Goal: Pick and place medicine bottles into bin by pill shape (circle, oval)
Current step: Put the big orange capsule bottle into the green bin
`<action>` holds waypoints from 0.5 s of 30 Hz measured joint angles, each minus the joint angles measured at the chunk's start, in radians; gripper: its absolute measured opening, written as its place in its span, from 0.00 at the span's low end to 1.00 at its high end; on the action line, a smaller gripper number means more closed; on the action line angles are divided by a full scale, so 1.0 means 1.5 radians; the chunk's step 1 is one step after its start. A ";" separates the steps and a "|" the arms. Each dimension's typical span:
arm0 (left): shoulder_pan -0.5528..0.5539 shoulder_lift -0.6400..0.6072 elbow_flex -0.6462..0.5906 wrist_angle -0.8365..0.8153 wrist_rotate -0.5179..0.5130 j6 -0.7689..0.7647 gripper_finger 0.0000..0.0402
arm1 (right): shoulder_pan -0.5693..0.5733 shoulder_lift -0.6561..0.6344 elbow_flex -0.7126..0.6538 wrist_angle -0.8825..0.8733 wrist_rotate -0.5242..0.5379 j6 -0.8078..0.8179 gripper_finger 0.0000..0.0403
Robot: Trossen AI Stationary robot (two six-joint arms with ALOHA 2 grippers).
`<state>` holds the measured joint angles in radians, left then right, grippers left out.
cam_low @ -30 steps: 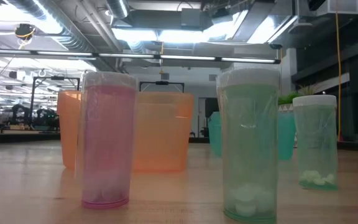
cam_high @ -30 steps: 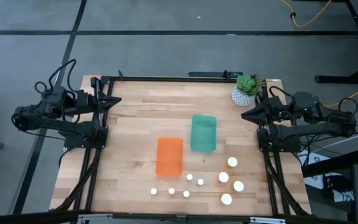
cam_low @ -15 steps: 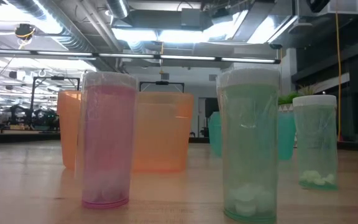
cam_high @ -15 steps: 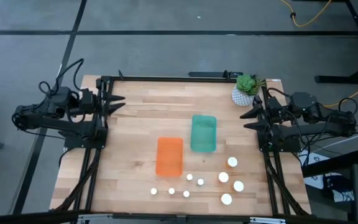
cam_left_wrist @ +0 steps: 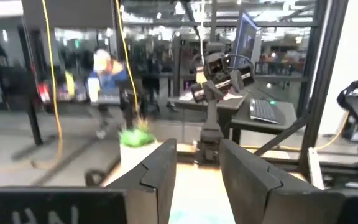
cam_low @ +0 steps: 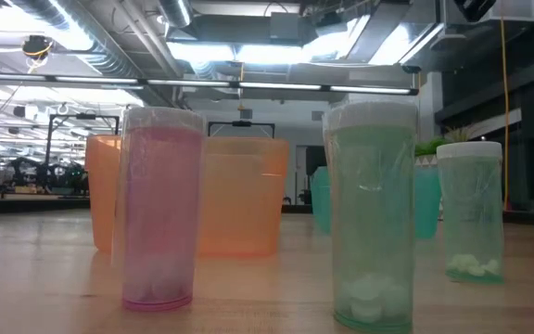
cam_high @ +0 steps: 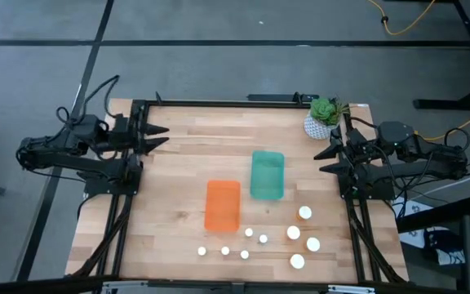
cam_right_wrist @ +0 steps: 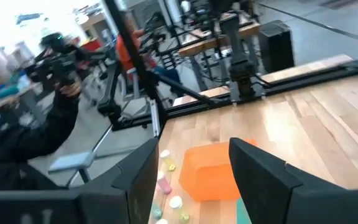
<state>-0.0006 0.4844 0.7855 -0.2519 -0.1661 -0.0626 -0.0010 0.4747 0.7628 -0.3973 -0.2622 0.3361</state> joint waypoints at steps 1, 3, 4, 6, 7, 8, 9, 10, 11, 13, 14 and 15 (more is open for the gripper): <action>-0.001 0.010 0.000 -0.016 0.000 -0.005 0.28 | 0.000 0.000 0.000 0.000 -0.002 -0.006 0.50; -0.004 0.041 0.000 -0.032 0.000 -0.005 0.28 | 0.000 0.001 0.000 0.000 -0.002 -0.016 0.50; -0.008 0.064 0.000 -0.031 0.000 -0.005 0.28 | 0.000 0.001 0.000 0.000 -0.002 -0.018 0.50; -0.019 0.108 0.000 -0.032 0.000 -0.004 0.28 | 0.000 0.001 0.000 0.001 -0.002 -0.018 0.50; -0.024 0.129 0.000 -0.033 0.000 -0.004 0.28 | 0.000 0.001 0.000 0.001 -0.002 -0.018 0.50; -0.031 0.147 0.000 -0.035 0.000 -0.005 0.28 | 0.000 0.001 0.000 0.001 -0.002 -0.018 0.50; -0.039 0.165 0.000 -0.034 0.000 -0.005 0.28 | 0.000 0.001 0.000 0.001 -0.002 -0.018 0.50; -0.048 0.179 0.000 -0.032 0.000 -0.006 0.28 | 0.000 0.001 0.000 0.001 -0.002 -0.018 0.50; -0.059 0.192 0.000 -0.032 0.002 -0.008 0.28 | 0.000 0.001 0.000 -0.002 -0.001 -0.019 0.50; -0.082 0.215 0.000 -0.027 0.009 -0.013 0.28 | 0.000 0.001 0.000 -0.019 -0.001 -0.020 0.50; -0.094 0.223 0.000 -0.023 0.010 -0.018 0.28 | 0.000 0.001 0.000 -0.034 -0.001 -0.020 0.50; -0.107 0.230 0.000 -0.015 0.010 -0.025 0.28 | -0.001 0.001 0.000 -0.050 0.002 -0.020 0.50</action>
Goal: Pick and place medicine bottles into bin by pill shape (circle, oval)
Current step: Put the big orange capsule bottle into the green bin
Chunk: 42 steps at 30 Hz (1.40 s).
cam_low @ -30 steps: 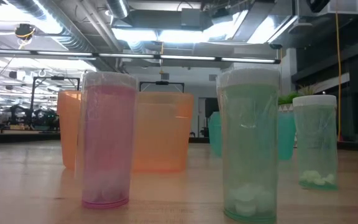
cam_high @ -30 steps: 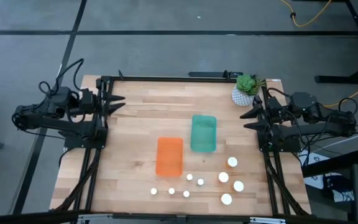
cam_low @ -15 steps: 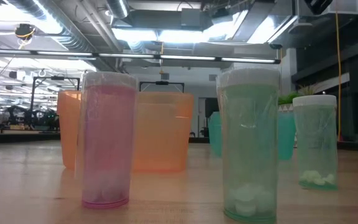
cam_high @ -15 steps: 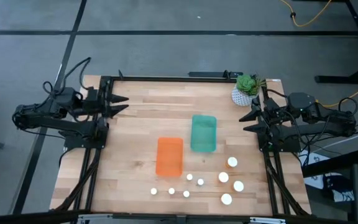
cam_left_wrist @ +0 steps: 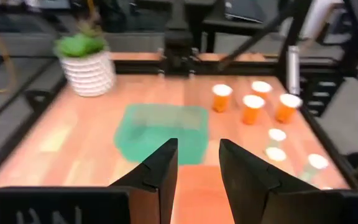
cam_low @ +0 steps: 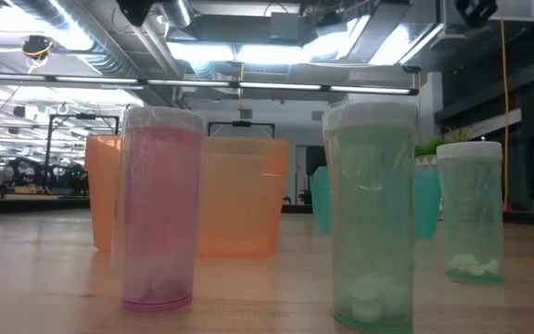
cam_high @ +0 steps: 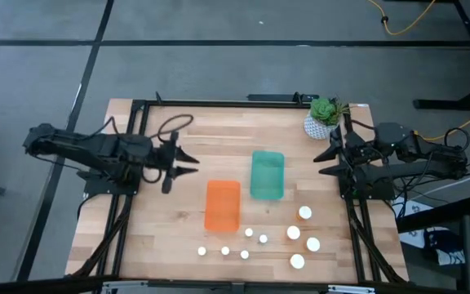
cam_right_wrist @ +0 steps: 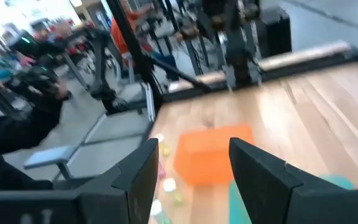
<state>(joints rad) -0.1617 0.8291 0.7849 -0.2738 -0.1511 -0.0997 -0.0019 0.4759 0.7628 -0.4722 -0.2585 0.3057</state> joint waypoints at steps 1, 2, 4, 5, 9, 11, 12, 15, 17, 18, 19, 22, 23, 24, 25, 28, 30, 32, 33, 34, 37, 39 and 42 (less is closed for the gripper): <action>-0.013 0.005 0.000 0.010 0.000 -0.003 0.28 | 0.000 0.000 0.000 -0.017 0.007 0.000 0.50; -0.025 0.010 0.000 0.017 0.000 -0.008 0.28 | 0.000 0.000 0.000 -0.035 0.016 0.000 0.50; -0.047 0.018 0.000 0.025 -0.006 -0.019 0.28 | 0.000 0.000 0.000 -0.073 0.039 0.000 0.50; -0.059 0.022 0.000 0.030 -0.013 -0.020 0.28 | 0.000 0.000 0.000 -0.092 0.050 0.000 0.50; -0.109 0.040 0.000 0.049 -0.048 -0.020 0.28 | 0.000 0.000 0.000 -0.147 0.078 0.005 0.50; -0.135 0.058 0.000 0.066 -0.057 -0.020 0.28 | 0.000 0.000 0.000 -0.162 0.079 0.005 0.50; -0.149 0.069 0.000 0.077 -0.061 -0.020 0.28 | 0.000 0.000 0.000 -0.167 0.079 0.005 0.50; -0.190 0.108 0.000 0.097 -0.074 -0.021 0.28 | 0.000 0.000 0.000 -0.173 0.079 0.004 0.50; -0.217 0.131 0.000 0.102 -0.080 -0.021 0.28 | 0.000 0.000 0.000 -0.173 0.079 0.002 0.50; -0.230 0.143 0.000 0.101 -0.080 -0.022 0.28 | 0.000 0.000 0.000 -0.173 0.079 0.002 0.50; -0.244 0.155 0.000 0.102 -0.080 -0.026 0.28 | 0.000 0.000 0.000 -0.172 0.079 0.002 0.50; -0.285 0.189 0.000 0.101 -0.080 -0.063 0.28 | 0.000 0.000 0.000 -0.173 0.079 0.001 0.50; -0.298 0.200 0.000 0.102 -0.078 -0.077 0.28 | 0.000 0.000 0.000 -0.173 0.079 0.001 0.50; -0.312 0.211 0.000 0.102 -0.077 -0.090 0.28 | 0.000 0.000 0.000 -0.173 0.079 0.000 0.50; -0.325 0.222 0.000 0.102 -0.075 -0.104 0.28 | 0.000 0.000 0.000 -0.173 0.079 0.000 0.50; -0.361 0.262 0.000 0.106 -0.076 -0.157 0.28 | 0.000 0.000 0.000 -0.173 0.079 0.000 0.50; -0.375 0.292 0.000 0.105 -0.078 -0.208 0.28 | 0.000 0.000 0.000 -0.173 0.079 0.000 0.50; -0.384 0.324 0.009 0.096 -0.081 -0.243 0.28 | 0.000 0.000 0.000 -0.173 0.079 0.000 0.50; -0.388 0.342 0.020 0.090 -0.081 -0.244 0.28 | 0.000 0.000 0.000 -0.173 0.079 0.000 0.50; -0.391 0.358 0.036 0.080 -0.081 -0.237 0.28 | 0.000 0.000 0.000 -0.173 0.079 0.000 0.50; -0.396 0.408 0.114 0.010 -0.084 -0.204 0.28 | 0.000 0.000 0.000 -0.173 0.079 0.003 0.50; -0.395 0.442 0.184 -0.086 -0.096 -0.194 0.28 | 0.000 0.000 0.000 -0.173 0.079 0.007 0.50; -0.394 0.490 0.281 -0.231 -0.117 -0.198 0.28 | 0.000 0.000 0.000 -0.172 0.079 0.020 0.50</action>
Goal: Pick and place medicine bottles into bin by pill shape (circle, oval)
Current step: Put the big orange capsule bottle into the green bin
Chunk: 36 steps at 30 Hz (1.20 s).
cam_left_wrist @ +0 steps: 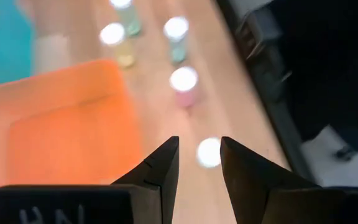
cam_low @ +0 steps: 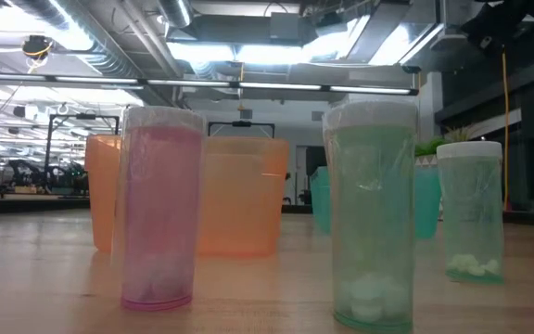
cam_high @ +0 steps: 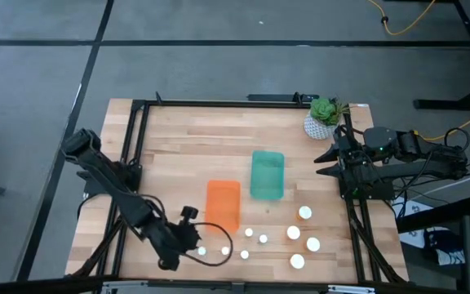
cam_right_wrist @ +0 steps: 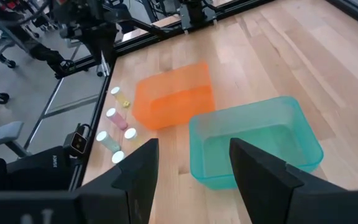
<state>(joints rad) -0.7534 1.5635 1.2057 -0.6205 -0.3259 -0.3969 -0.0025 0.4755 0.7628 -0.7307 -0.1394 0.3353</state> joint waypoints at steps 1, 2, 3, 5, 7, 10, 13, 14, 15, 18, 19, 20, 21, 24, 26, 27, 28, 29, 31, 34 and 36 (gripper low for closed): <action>0.001 0.013 0.024 -0.035 -0.002 -0.010 0.28 | 0.000 0.000 0.000 0.000 0.000 0.000 0.50; 0.002 0.026 0.044 -0.061 -0.002 -0.021 0.28 | 0.000 0.000 0.000 0.000 0.000 0.000 0.50; 0.003 0.036 0.060 -0.077 0.000 -0.035 0.28 | 0.000 0.000 0.000 0.000 0.000 0.000 0.50; 0.004 0.051 0.082 -0.086 0.003 -0.056 0.28 | 0.000 0.000 0.000 0.000 0.000 0.000 0.50; 0.004 0.059 0.094 -0.081 0.002 -0.065 0.28 | 0.000 0.000 0.000 0.000 0.000 0.000 0.50; 0.005 0.062 0.098 -0.056 -0.002 -0.066 0.28 | 0.000 0.000 0.000 0.000 0.000 -0.001 0.50; 0.005 0.062 0.099 -0.012 -0.004 -0.063 0.28 | 0.000 0.000 0.000 0.000 -0.001 0.003 0.50; 0.005 0.062 0.099 -0.001 -0.004 -0.063 0.28 | 0.000 0.000 0.000 0.000 -0.001 0.003 0.50; 0.005 0.062 0.099 0.009 -0.004 -0.064 0.28 | 0.000 0.000 0.000 0.000 -0.001 0.003 0.50; 0.009 0.062 0.099 0.012 -0.010 -0.117 0.28 | 0.000 0.000 0.000 0.000 -0.001 0.003 0.50; 0.014 0.062 0.099 0.007 -0.014 -0.155 0.28 | 0.000 0.000 0.000 0.000 -0.001 0.003 0.50; 0.019 0.062 0.099 -0.002 -0.016 -0.192 0.28 | 0.000 0.000 0.000 0.000 -0.001 0.003 0.50; 0.023 0.062 0.099 -0.011 -0.015 -0.223 0.28 | 0.000 0.000 0.000 0.000 -0.001 0.002 0.50; 0.032 0.062 0.099 -0.054 0.003 -0.268 0.31 | 0.000 0.000 0.000 0.000 -0.001 0.000 0.50; 0.035 0.062 0.099 -0.075 0.008 -0.284 0.35 | 0.000 0.000 0.000 0.000 -0.001 -0.001 0.50; 0.036 0.062 0.099 -0.079 0.009 -0.288 0.36 | 0.000 0.000 0.000 0.000 -0.001 -0.001 0.50; 0.039 0.062 0.099 -0.082 0.010 -0.289 0.38 | 0.000 0.000 0.000 0.000 -0.001 -0.001 0.50; 0.042 0.062 0.099 -0.083 0.013 -0.290 0.40 | 0.000 0.000 0.000 0.000 -0.001 -0.001 0.50; 0.047 0.062 0.099 -0.084 0.019 -0.291 0.44 | 0.000 0.000 0.000 0.000 -0.001 -0.002 0.50; 0.054 0.062 0.099 -0.087 0.021 -0.294 0.49 | 0.000 0.000 0.000 0.000 -0.001 -0.002 0.50; 0.058 0.062 0.099 -0.088 0.022 -0.292 0.52 | 0.000 0.000 0.000 0.000 -0.001 -0.002 0.50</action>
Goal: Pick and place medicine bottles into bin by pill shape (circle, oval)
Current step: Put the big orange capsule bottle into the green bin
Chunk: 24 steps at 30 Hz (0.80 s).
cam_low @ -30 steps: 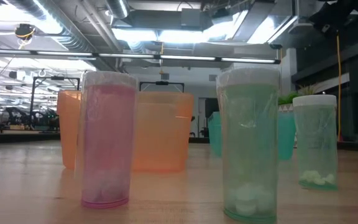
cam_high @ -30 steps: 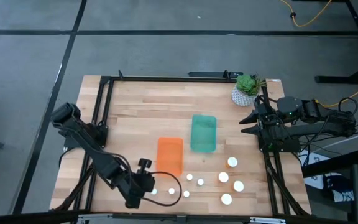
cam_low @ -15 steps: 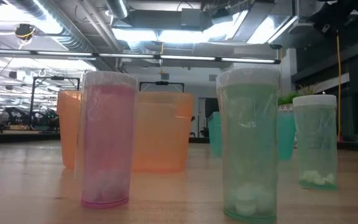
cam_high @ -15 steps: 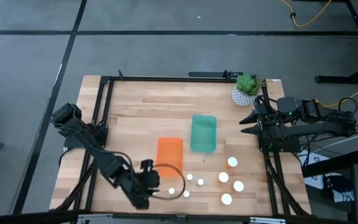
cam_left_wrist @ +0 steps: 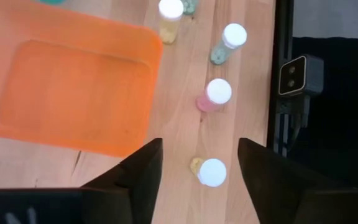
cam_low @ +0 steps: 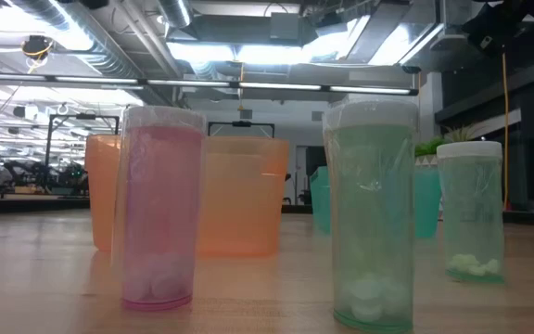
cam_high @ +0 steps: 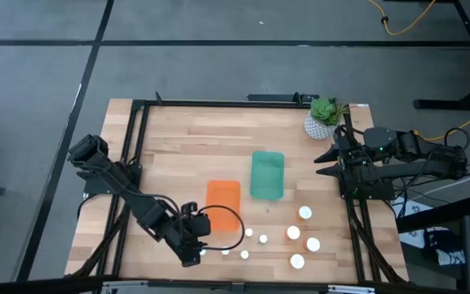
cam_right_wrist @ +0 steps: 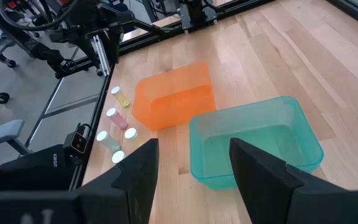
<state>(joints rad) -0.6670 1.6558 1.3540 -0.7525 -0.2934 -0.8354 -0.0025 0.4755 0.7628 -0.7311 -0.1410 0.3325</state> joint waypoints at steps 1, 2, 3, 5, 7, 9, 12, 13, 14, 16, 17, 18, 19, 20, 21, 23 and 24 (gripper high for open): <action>0.001 0.000 0.000 -0.001 0.002 0.002 0.53 | 0.000 0.000 0.000 0.000 0.000 0.000 0.50; 0.001 0.000 0.000 -0.004 0.008 0.003 0.54 | 0.000 0.000 0.000 0.000 0.000 0.000 0.50; 0.001 0.000 0.000 -0.010 0.017 0.003 0.54 | 0.000 0.000 0.000 0.000 0.000 0.000 0.50; 0.000 0.000 0.000 -0.024 0.028 0.003 0.54 | 0.000 0.000 0.000 0.000 0.000 0.000 0.50; -0.007 0.000 0.000 -0.034 0.028 0.004 0.54 | 0.000 0.000 0.000 0.000 0.000 0.000 0.50; -0.012 0.000 0.000 -0.035 0.028 0.005 0.53 | 0.000 0.000 0.000 0.000 0.000 0.000 0.50; -0.023 0.000 0.000 -0.035 0.028 0.005 0.53 | 0.000 0.000 0.000 -0.001 -0.001 0.000 0.50; -0.026 0.000 0.000 -0.034 0.028 0.005 0.53 | 0.000 0.000 0.000 -0.001 -0.001 0.000 0.50; -0.030 0.001 0.000 -0.034 0.028 0.005 0.53 | 0.000 0.000 0.000 -0.001 -0.001 0.000 0.50; -0.040 0.009 0.000 -0.032 0.028 0.005 0.53 | 0.000 0.000 0.000 -0.002 -0.001 0.000 0.50; -0.046 0.016 0.000 -0.031 0.031 0.005 0.53 | 0.000 0.000 0.000 -0.005 -0.001 0.000 0.50; -0.049 0.023 0.000 -0.030 0.035 0.005 0.53 | 0.000 0.000 0.000 -0.008 -0.001 0.000 0.50; -0.052 0.030 0.000 -0.030 0.035 0.005 0.53 | 0.000 0.000 0.000 -0.010 -0.001 0.000 0.50; -0.055 0.036 -0.001 -0.030 0.037 0.005 0.53 | 0.000 0.000 0.000 -0.013 -0.001 0.000 0.50; -0.058 0.041 -0.001 -0.029 0.036 0.005 0.53 | 0.000 0.000 0.000 -0.014 -0.001 0.000 0.50; -0.060 0.050 -0.001 -0.029 0.035 0.005 0.53 | 0.000 0.000 0.000 -0.017 -0.001 0.001 0.50; -0.062 0.054 -0.001 -0.029 0.035 0.005 0.53 | 0.000 0.000 0.000 -0.018 -0.001 0.001 0.50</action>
<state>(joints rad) -0.7597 1.7372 1.3533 -0.7956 -0.2405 -0.8284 -0.0025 0.4759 0.7628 -0.7582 -0.1421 0.3344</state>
